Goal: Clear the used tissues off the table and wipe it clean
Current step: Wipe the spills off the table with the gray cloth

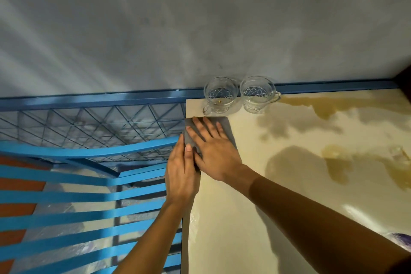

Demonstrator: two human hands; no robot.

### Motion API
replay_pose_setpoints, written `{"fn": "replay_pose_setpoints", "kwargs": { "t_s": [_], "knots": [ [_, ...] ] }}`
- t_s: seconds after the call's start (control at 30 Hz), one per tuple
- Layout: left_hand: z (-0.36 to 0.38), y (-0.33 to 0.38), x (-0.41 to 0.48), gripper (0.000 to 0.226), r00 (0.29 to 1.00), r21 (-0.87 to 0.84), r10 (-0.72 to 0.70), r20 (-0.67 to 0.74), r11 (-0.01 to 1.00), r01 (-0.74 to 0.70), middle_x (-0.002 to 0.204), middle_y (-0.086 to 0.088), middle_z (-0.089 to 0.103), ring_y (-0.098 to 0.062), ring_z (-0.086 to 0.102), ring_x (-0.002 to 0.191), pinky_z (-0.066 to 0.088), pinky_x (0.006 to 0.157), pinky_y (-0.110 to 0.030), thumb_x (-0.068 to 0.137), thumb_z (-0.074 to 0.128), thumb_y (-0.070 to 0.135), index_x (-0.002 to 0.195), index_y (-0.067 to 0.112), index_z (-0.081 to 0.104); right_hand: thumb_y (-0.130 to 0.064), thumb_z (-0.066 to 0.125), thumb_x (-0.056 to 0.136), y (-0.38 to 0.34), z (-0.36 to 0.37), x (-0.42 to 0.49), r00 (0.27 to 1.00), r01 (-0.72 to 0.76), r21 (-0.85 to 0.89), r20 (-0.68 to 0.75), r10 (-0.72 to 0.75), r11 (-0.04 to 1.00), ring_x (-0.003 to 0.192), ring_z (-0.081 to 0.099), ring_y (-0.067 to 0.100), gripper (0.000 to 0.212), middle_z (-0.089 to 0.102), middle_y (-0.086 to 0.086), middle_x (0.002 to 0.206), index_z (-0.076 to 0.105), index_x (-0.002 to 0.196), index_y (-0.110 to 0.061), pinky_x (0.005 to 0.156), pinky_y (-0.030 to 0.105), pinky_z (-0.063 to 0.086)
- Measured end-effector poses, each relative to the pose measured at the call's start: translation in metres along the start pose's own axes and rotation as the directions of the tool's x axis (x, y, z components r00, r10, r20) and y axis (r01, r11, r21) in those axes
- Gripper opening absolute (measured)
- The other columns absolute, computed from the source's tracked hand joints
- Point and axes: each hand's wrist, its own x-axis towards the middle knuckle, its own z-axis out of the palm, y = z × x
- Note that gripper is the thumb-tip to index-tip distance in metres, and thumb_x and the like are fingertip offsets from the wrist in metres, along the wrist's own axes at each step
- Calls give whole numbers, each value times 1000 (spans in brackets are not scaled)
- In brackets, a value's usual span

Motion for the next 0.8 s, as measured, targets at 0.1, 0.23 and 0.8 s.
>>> {"fn": "replay_pose_setpoints", "kwargs": {
  "t_s": [0.1, 0.23, 0.8],
  "knots": [
    [2, -3, 0, 66, 998, -3, -55, -21, 998, 55, 151, 1, 41, -13, 38, 138, 35, 113, -44, 96, 15, 61, 151, 27, 29, -51, 24, 98, -7, 1, 16, 1000, 0, -32, 23, 1, 999, 149, -11, 25, 67, -7, 3, 163, -2, 155, -25, 120, 49, -2],
    [1, 0, -4, 66, 998, 54, -55, -22, 997, 56, 155, 0, 35, -13, 32, 142, 30, 117, -42, 97, 14, 59, 152, 25, 26, -51, 25, 98, -7, 2, 15, 999, -5, -7, 39, 5, 1000, 149, -13, 24, 68, -10, 3, 163, -4, 154, -25, 120, 49, -1],
    [-26, -8, -135, 66, 990, 166, -21, 137, 986, -2, 159, 16, 9, 8, 3, 144, 10, 121, -27, 97, 11, 58, 155, 25, 12, -52, 19, 98, -50, 8, -148, 985, -169, 118, 40, 165, 979, 150, -7, 24, 66, -6, 2, 162, 0, 155, -25, 121, 47, 0]
  ]
}}
